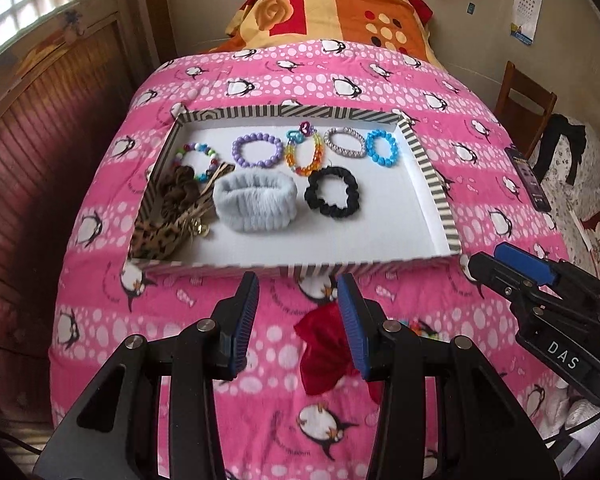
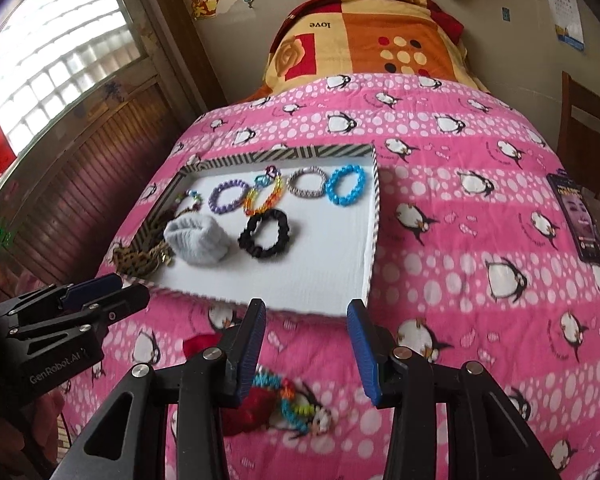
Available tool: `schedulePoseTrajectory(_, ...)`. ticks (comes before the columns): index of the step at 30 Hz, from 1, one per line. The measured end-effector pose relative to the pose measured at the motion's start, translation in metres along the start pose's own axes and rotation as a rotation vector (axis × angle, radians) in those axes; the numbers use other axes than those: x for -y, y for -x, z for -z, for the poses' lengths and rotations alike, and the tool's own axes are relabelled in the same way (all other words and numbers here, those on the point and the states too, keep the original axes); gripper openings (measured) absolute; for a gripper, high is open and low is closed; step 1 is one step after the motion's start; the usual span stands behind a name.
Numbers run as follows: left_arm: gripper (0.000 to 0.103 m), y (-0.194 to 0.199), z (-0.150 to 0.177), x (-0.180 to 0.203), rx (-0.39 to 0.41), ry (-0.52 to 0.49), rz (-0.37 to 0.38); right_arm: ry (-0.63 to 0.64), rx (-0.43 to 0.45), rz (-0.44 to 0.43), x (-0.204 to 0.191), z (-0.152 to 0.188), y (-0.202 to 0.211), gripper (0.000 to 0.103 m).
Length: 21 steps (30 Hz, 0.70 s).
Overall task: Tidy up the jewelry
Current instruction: 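Raise both open tools back over the remaining jewelry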
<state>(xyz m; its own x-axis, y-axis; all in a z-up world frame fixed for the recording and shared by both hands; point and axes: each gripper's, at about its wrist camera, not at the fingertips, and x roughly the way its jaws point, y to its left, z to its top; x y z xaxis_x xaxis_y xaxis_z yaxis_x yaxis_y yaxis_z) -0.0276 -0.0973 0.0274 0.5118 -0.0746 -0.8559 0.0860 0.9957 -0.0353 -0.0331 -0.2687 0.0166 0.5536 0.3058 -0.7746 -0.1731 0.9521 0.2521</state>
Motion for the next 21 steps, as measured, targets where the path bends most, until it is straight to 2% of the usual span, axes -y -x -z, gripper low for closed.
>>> schedulePoseTrajectory(10, 0.041, 0.018, 0.027, -0.006, -0.004, 0.039, 0.006, 0.026, -0.002, -0.010, -0.009, 0.022, 0.019, 0.041)
schedulePoseTrajectory(11, 0.042, 0.019, 0.030, -0.007, -0.006, 0.044, 0.009, 0.026, -0.004, -0.010, -0.009, 0.023, 0.020, 0.041)
schedulePoseTrajectory(13, 0.050, 0.021, 0.035, -0.011, -0.008, 0.063, 0.019, 0.025, -0.008, -0.010, -0.009, 0.028, 0.022, 0.041)
schedulePoseTrajectory(21, 0.050, 0.026, 0.048, -0.021, -0.031, 0.106, 0.029, 0.021, -0.026, -0.009, -0.007, 0.043, 0.025, 0.042)
